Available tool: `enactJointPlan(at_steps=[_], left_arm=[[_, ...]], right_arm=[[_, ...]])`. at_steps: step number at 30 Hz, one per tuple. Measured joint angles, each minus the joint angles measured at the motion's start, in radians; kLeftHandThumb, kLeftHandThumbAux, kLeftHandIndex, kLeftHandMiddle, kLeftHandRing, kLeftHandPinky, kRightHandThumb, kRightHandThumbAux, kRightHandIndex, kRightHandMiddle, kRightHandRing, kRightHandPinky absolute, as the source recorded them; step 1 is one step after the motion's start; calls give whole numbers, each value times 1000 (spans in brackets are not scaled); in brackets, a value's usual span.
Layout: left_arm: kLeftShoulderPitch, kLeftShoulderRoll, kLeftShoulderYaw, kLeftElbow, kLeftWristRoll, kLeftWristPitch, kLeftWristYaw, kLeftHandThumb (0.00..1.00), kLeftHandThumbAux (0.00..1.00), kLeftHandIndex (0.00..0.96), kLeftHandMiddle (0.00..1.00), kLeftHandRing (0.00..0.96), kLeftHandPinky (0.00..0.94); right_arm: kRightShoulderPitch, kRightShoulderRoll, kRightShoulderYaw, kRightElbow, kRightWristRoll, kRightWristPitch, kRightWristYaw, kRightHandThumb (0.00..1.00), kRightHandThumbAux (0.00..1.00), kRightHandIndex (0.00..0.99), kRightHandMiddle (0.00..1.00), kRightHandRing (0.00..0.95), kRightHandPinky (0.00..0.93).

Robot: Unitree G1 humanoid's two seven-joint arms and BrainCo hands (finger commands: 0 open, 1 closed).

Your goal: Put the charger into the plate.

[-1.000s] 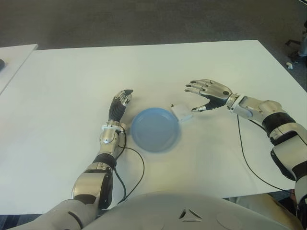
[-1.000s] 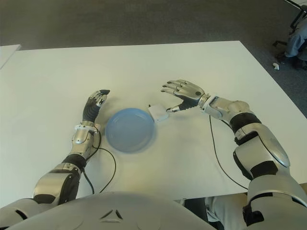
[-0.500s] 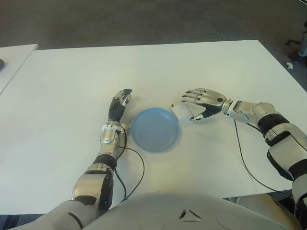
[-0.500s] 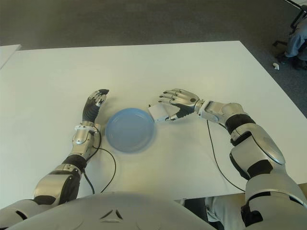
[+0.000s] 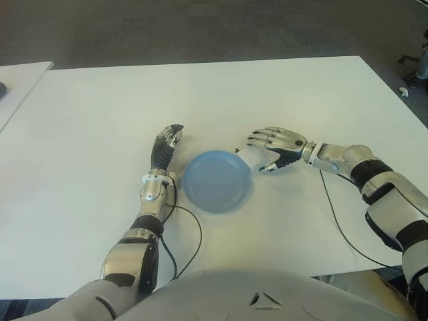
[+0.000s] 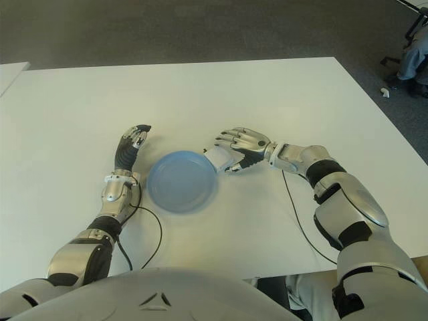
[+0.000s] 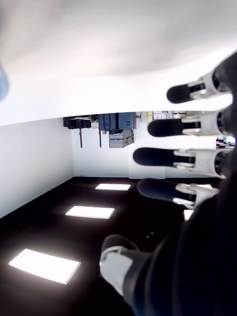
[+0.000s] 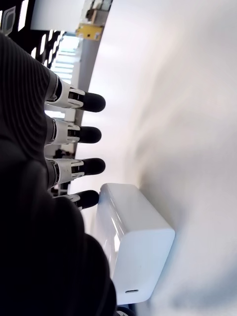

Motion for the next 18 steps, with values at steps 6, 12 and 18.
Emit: enactJointPlan(at_steps=[6, 12, 18], left_arm=[[0, -5, 0, -3, 0, 0, 0, 0, 488, 277, 262, 168, 110], [1, -6, 0, -5, 0, 2, 0, 0, 476, 235, 238, 145, 70], [4, -6, 0, -10, 0, 4, 0, 0, 471, 239, 231, 137, 71]], right_arm=[[-9, 18, 22, 13, -3, 18, -9, 423, 134, 0, 0, 0, 0], [-11, 40, 37, 37, -9, 34, -24, 412, 134, 0, 0, 0, 0], [-14, 54, 48, 60, -9, 45, -46, 406, 136, 0, 0, 0, 0]])
